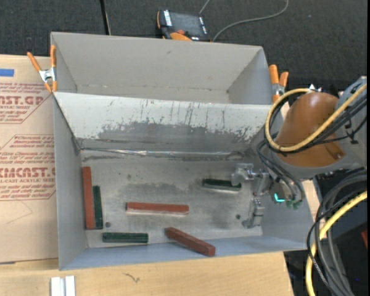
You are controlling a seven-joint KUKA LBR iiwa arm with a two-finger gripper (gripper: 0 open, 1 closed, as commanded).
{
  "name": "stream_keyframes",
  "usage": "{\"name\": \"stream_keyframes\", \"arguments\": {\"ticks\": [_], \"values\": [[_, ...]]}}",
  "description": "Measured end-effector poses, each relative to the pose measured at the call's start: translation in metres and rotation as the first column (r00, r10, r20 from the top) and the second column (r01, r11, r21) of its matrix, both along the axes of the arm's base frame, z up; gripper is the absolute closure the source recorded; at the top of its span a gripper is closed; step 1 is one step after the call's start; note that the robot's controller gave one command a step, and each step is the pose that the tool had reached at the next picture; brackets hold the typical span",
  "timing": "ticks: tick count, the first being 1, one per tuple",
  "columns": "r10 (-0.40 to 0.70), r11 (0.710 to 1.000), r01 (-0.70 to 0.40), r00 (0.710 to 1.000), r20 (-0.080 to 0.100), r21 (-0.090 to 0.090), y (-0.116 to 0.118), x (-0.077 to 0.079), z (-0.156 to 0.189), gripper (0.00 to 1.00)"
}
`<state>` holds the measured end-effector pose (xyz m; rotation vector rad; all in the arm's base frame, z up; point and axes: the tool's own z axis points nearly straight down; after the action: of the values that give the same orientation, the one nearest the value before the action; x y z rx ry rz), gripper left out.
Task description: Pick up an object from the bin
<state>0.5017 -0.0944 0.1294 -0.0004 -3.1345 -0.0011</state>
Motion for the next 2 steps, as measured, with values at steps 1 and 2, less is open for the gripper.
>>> {"name": "stream_keyframes", "arguments": {"ticks": [1, 2], "values": [[-0.123, 0.992, 0.123, 0.992, 0.008, 0.002, 0.035, 0.053, -0.062, 0.00], [0.082, 0.997, -0.082, 0.996, 0.014, -0.002, 0.011, 0.084, -0.002, 0.00]]}}
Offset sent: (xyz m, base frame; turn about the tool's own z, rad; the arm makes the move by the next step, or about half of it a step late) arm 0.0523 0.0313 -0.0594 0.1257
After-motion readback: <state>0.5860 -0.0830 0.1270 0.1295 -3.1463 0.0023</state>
